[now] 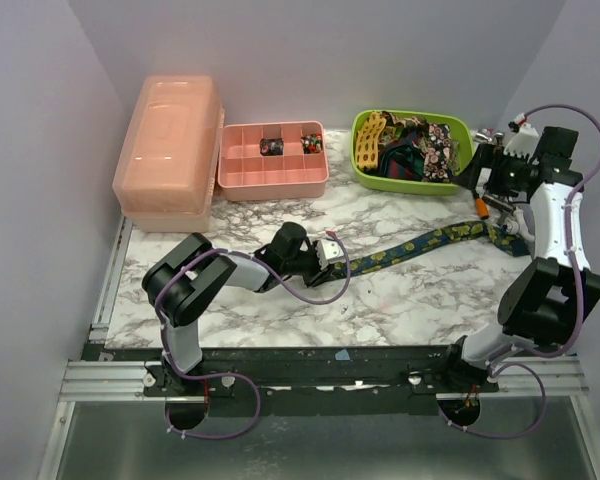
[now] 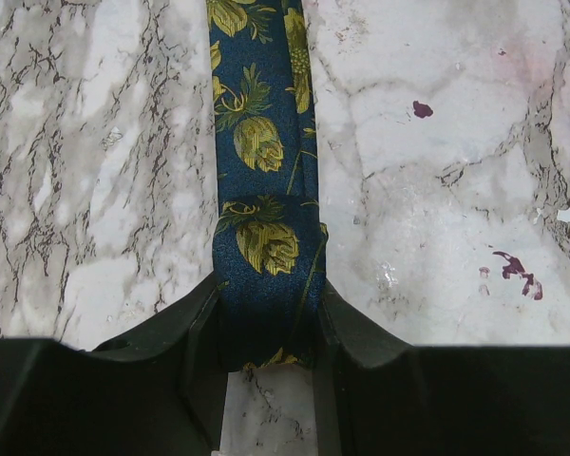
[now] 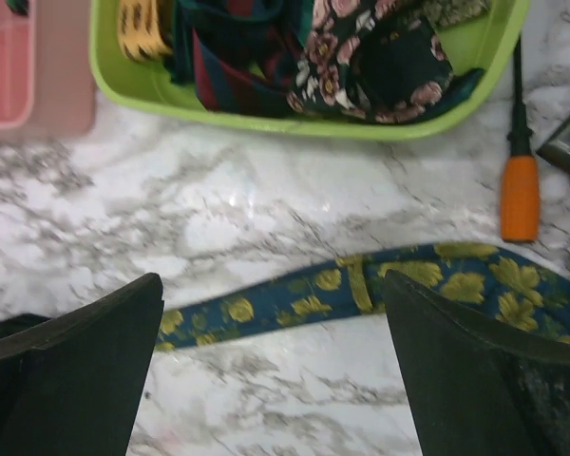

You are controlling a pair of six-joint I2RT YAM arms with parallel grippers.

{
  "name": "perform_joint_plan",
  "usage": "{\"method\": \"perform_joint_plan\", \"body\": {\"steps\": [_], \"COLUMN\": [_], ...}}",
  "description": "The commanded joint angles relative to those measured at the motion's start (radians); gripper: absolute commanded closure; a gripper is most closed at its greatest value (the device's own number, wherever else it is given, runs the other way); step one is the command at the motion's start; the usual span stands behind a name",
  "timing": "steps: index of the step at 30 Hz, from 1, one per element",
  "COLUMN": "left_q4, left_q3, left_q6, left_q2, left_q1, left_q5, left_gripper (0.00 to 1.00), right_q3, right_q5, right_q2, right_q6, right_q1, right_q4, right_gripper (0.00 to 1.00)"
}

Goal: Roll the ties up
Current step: Roll the tie at the center of the board.

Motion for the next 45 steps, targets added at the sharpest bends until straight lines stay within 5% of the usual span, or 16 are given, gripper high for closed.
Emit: {"method": "perform_joint_plan", "body": {"steps": [1,3,8,14,27,34,41,45], "left_q4": [-0.099,-0.098,-0.08,-0.072,-0.074,-0.083,-0.058,-0.053], "left_q3": [-0.012,-0.014,-0.02,-0.02,-0.013,-0.009,-0.014,-0.009], "left_q6": [0.032,0.036,0.034,0.018,-0.015,-0.021,-0.044,-0.056], "left_q2": [0.007,0.008,0.017,0.02,0.034,0.04,0.036,0.05], "left_q1": [-0.006,-0.006,-0.006,-0.006,-0.004,-0.003,0.007,0.018], "left_q5": [0.0,-0.003,0.004,0.006,0.0,-0.001,-0.003,0.015], "left_gripper": [0.81,0.81,0.81,0.8,0.78,0.75,0.62,0.71], "right_q3": [0.033,0.039,-0.32,-0.604,-0.57,-0.464,-0.416,-0.383], "right_q5": [-0.205,-0.338,-0.41,-0.377,-0.369,-0.357,-0.263,-0.243], "right_q2": [0.178,0.214,-0.023,-0.078,0.127,0.297,0.405,0.396], "right_q6": [0.194,0.204,0.372,0.573,0.522,0.393,0.351,0.311], "right_q1": [-0.005,0.026,0.183,0.422,0.64,0.681,0.691,0.689], "right_q4": [0.045,-0.008,0.28,0.577,0.634,0.529,0.475,0.418], "right_gripper": [0.0,0.0,0.0,0.23,0.75,0.75,0.83,0.82]}}
